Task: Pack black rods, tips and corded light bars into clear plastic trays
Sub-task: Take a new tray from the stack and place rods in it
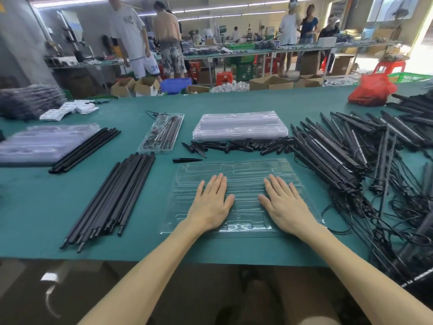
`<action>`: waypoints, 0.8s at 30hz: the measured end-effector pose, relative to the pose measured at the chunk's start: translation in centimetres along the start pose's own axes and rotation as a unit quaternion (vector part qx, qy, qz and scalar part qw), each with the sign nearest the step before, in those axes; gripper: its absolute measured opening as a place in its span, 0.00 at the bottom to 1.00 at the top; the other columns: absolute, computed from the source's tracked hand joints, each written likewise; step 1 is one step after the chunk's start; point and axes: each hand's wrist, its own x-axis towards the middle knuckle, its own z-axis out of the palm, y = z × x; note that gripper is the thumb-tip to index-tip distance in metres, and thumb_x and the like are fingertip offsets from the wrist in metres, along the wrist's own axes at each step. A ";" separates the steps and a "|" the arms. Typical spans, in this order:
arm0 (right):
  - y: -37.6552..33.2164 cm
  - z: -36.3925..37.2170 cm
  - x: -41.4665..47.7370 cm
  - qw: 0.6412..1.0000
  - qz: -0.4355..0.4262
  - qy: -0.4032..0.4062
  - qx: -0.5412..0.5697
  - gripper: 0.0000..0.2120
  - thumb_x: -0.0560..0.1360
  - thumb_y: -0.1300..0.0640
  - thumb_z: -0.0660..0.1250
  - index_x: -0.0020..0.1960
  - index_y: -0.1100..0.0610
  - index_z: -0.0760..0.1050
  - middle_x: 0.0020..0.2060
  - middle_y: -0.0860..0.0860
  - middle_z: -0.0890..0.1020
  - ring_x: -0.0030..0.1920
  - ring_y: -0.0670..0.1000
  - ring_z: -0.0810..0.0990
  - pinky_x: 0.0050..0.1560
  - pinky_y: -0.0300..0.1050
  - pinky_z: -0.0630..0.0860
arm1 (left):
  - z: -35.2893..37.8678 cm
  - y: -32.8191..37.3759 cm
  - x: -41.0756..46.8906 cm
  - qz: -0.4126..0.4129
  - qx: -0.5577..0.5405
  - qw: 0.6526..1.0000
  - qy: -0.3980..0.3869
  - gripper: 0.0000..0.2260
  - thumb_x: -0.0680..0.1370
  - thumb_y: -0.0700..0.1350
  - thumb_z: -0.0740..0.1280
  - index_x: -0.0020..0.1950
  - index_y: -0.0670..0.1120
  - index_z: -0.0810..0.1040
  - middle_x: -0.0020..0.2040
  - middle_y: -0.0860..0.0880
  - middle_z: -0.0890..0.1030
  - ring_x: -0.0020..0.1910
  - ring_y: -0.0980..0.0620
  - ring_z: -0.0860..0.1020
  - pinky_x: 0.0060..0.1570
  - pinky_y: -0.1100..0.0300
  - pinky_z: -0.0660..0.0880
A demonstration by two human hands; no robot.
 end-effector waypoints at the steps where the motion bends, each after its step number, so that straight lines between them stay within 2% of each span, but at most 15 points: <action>1: 0.0 -0.1 0.0 1.000 0.001 0.000 0.001 0.32 0.84 0.39 0.40 0.82 0.55 0.42 0.82 0.51 0.42 0.81 0.50 0.38 0.79 0.52 0.38 | -0.1 0.0 0.0 0.001 -0.004 1.000 0.001 0.30 0.85 0.59 0.45 0.83 0.47 0.43 0.83 0.52 0.43 0.80 0.56 0.39 0.79 0.50 0.35; 3: -0.1 -0.2 0.0 1.000 0.006 0.001 0.005 0.32 0.84 0.40 0.40 0.82 0.55 0.41 0.82 0.50 0.43 0.81 0.50 0.39 0.79 0.51 0.38 | -0.6 0.0 0.0 0.004 -0.051 0.999 0.011 0.29 0.85 0.57 0.50 0.83 0.46 0.48 0.83 0.52 0.48 0.81 0.55 0.43 0.79 0.50 0.38; 5: -0.1 -0.2 -0.1 1.000 0.007 0.003 0.003 0.32 0.84 0.40 0.40 0.82 0.55 0.41 0.81 0.51 0.42 0.81 0.50 0.39 0.79 0.51 0.38 | -1.6 -0.1 -0.1 -0.012 -0.188 0.981 0.048 0.25 0.85 0.51 0.58 0.81 0.45 0.59 0.81 0.50 0.60 0.80 0.53 0.55 0.80 0.52 0.48; 7: -0.1 -0.2 -0.1 1.000 0.006 0.002 0.001 0.32 0.84 0.40 0.40 0.82 0.55 0.40 0.81 0.51 0.42 0.81 0.50 0.39 0.79 0.51 0.38 | -3.3 -0.6 -0.3 -0.058 -0.305 0.941 0.136 0.18 0.84 0.44 0.61 0.74 0.44 0.71 0.73 0.48 0.73 0.73 0.51 0.69 0.73 0.58 0.63; 8: -0.1 -0.1 -0.1 1.000 0.006 0.002 0.002 0.32 0.84 0.40 0.40 0.82 0.55 0.40 0.81 0.51 0.41 0.81 0.50 0.38 0.79 0.50 0.37 | -4.1 -1.2 -0.3 -0.090 -0.313 0.925 0.194 0.14 0.83 0.41 0.61 0.69 0.44 0.76 0.67 0.47 0.77 0.68 0.50 0.73 0.68 0.60 0.67; 10: -0.1 -0.2 -0.1 1.000 0.008 0.001 0.007 0.32 0.84 0.40 0.40 0.82 0.54 0.40 0.81 0.50 0.41 0.81 0.50 0.38 0.79 0.50 0.37 | -5.8 -3.2 -0.3 -0.163 -0.263 0.912 0.269 0.11 0.81 0.36 0.61 0.61 0.43 0.78 0.58 0.47 0.78 0.60 0.49 0.76 0.60 0.60 0.70; 11: -0.1 -0.2 -0.1 1.000 0.009 0.002 0.010 0.32 0.84 0.40 0.40 0.82 0.54 0.40 0.81 0.50 0.41 0.81 0.50 0.39 0.79 0.50 0.37 | -6.5 -4.5 -0.2 -0.199 -0.211 0.915 0.279 0.11 0.80 0.35 0.61 0.60 0.42 0.77 0.58 0.46 0.76 0.59 0.47 0.75 0.59 0.58 0.71; 14: -0.1 -0.2 -0.2 1.000 0.011 0.007 0.014 0.32 0.84 0.40 0.40 0.82 0.54 0.41 0.81 0.50 0.42 0.81 0.49 0.39 0.79 0.50 0.37 | -7.7 -8.8 -0.5 -0.309 -0.034 0.926 0.215 0.16 0.78 0.37 0.64 0.65 0.36 0.71 0.65 0.38 0.71 0.64 0.39 0.69 0.64 0.48 0.68; 16: -0.1 -0.3 -0.2 1.000 0.014 0.009 0.019 0.32 0.84 0.39 0.40 0.82 0.54 0.41 0.81 0.50 0.42 0.80 0.49 0.39 0.79 0.49 0.37 | -7.7 -11.1 -1.2 -0.354 0.043 0.921 0.157 0.19 0.79 0.39 0.66 0.67 0.34 0.68 0.68 0.34 0.69 0.67 0.36 0.68 0.66 0.45 0.67; 21: -0.2 -0.3 -0.1 0.999 0.016 0.013 0.029 0.32 0.84 0.39 0.41 0.82 0.53 0.42 0.81 0.49 0.43 0.81 0.48 0.39 0.79 0.49 0.37 | -6.0 -13.4 -2.2 -0.344 0.173 0.917 0.105 0.16 0.80 0.39 0.64 0.66 0.35 0.69 0.66 0.36 0.71 0.64 0.38 0.70 0.62 0.49 0.70; 24: -0.3 -0.2 -0.2 0.999 0.016 0.017 0.031 0.32 0.84 0.39 0.41 0.82 0.53 0.42 0.82 0.49 0.44 0.81 0.48 0.40 0.79 0.49 0.37 | -5.7 -13.2 -2.2 -0.322 0.205 0.919 0.094 0.14 0.78 0.38 0.65 0.63 0.36 0.71 0.62 0.36 0.73 0.61 0.39 0.73 0.58 0.51 0.72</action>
